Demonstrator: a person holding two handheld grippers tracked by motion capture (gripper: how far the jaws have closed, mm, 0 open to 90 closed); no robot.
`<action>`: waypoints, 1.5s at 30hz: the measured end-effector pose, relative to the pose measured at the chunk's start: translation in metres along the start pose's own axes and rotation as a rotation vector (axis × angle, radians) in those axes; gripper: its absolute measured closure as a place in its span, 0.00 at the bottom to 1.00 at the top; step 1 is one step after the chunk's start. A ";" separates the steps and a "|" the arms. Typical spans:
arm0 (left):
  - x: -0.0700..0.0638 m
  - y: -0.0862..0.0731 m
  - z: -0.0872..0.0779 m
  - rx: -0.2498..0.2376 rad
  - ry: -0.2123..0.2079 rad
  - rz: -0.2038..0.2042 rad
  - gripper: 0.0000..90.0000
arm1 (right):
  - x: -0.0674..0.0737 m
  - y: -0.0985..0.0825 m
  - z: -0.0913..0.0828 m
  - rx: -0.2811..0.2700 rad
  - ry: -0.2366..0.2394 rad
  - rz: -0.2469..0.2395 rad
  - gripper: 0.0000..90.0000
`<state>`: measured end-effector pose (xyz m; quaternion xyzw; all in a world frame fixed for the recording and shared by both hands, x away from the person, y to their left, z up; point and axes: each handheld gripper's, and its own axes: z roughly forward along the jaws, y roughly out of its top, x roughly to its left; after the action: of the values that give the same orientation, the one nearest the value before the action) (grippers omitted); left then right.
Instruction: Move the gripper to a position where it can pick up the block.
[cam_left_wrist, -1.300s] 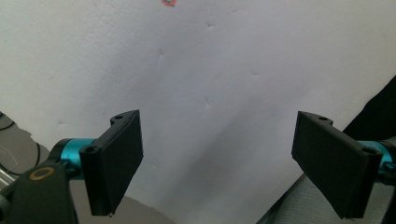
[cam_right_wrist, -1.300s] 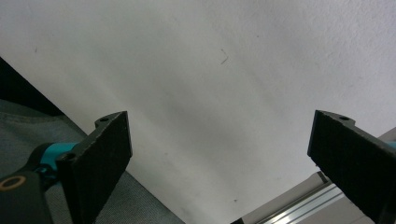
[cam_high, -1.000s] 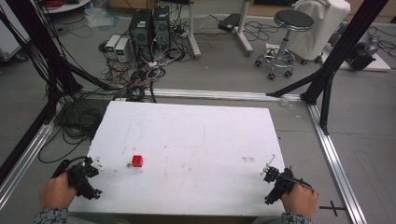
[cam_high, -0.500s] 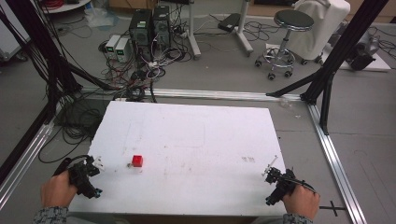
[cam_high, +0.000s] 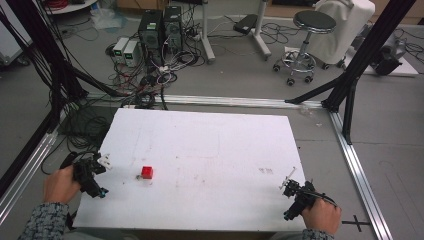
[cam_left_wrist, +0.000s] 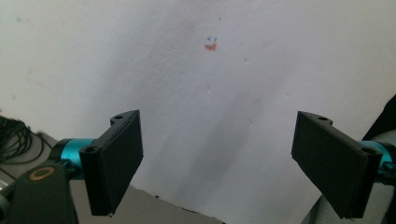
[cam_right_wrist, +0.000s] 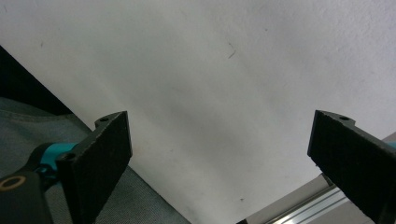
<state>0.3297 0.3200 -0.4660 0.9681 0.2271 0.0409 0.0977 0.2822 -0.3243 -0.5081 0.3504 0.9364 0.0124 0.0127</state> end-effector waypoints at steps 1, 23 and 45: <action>0.001 0.002 -0.001 0.001 -0.001 0.007 0.19 | 0.000 0.001 0.000 -0.002 -0.001 -0.005 0.06; 0.024 0.063 -0.005 0.065 -0.053 0.258 0.19 | 0.001 0.002 0.001 -0.012 0.003 -0.010 0.06; 0.018 0.103 0.014 0.031 -0.048 0.391 0.21 | 0.001 0.004 0.004 -0.019 0.011 -0.007 0.06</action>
<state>0.3921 0.2355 -0.4574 0.9959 0.0332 0.0327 0.0782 0.2842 -0.3209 -0.5120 0.3467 0.9376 0.0233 0.0107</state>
